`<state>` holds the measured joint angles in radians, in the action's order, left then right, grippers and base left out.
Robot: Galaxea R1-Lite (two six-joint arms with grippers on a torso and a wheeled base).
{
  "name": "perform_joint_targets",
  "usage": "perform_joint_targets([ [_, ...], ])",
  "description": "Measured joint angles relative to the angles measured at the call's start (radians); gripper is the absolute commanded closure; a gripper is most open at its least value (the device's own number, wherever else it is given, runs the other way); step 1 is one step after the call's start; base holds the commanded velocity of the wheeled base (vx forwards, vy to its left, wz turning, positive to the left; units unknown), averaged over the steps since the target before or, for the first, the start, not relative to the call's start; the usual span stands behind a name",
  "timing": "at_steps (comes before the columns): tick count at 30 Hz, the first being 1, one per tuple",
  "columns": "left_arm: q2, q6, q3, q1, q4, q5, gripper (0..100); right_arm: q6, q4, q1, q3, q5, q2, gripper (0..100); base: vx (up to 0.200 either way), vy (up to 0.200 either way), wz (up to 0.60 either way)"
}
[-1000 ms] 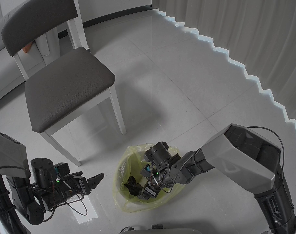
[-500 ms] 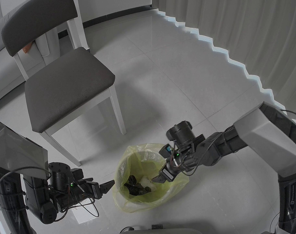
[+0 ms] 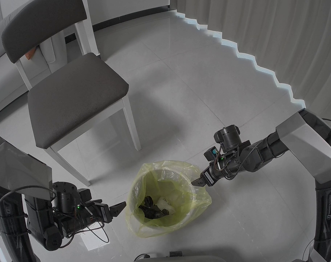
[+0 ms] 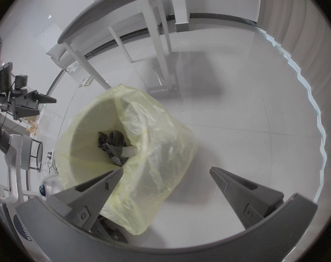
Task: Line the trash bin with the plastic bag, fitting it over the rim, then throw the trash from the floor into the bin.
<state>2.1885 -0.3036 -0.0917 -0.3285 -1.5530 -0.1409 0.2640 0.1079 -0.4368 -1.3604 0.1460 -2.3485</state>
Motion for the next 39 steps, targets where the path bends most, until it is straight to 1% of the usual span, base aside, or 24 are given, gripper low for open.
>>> perform_joint_targets([
  [4,-0.004,-0.001,0.013,0.012,0.000,0.000,0,0.004,0.003,0.029,-0.011,0.000,-0.032,0,0.000,0.000,0.00],
  [9,-0.004,-0.002,0.017,0.024,0.000,0.000,0,0.009,0.000,0.040,-0.037,0.000,-0.077,0,0.000,0.000,0.00],
  [12,-0.006,-0.003,0.018,0.025,0.000,0.000,0,0.010,-0.021,0.038,-0.086,-0.001,-0.114,0,0.000,0.000,0.00],
  [14,-0.008,-0.003,0.019,0.025,0.000,0.000,0,0.011,-0.050,0.037,-0.134,-0.003,-0.141,0,0.000,0.000,0.00],
  [18,-0.019,-0.003,0.027,0.025,0.000,0.001,0,0.016,-0.168,0.032,-0.236,-0.004,-0.195,0,0.000,0.000,0.00],
  [23,-0.041,-0.003,0.038,0.026,0.000,0.001,0,0.024,-0.203,0.036,-0.296,-0.005,-0.236,0,0.000,0.000,0.00],
  [28,-0.057,-0.003,0.041,0.025,0.000,0.001,0,0.024,-0.203,0.041,-0.288,-0.005,-0.233,0,0.000,0.000,0.00],
  [31,-0.065,-0.003,0.042,0.023,0.000,0.001,0,0.024,-0.202,0.047,-0.256,-0.006,-0.196,0,0.000,0.000,0.00],
  [35,-0.094,-0.003,0.045,0.020,0.001,0.001,0,0.023,-0.195,0.063,-0.189,-0.017,-0.104,0,0.000,0.000,0.00],
  [39,-0.166,0.002,0.050,0.020,0.000,-0.003,0,0.017,-0.183,0.081,-0.114,-0.028,0.034,0,0.000,0.000,0.00],
])
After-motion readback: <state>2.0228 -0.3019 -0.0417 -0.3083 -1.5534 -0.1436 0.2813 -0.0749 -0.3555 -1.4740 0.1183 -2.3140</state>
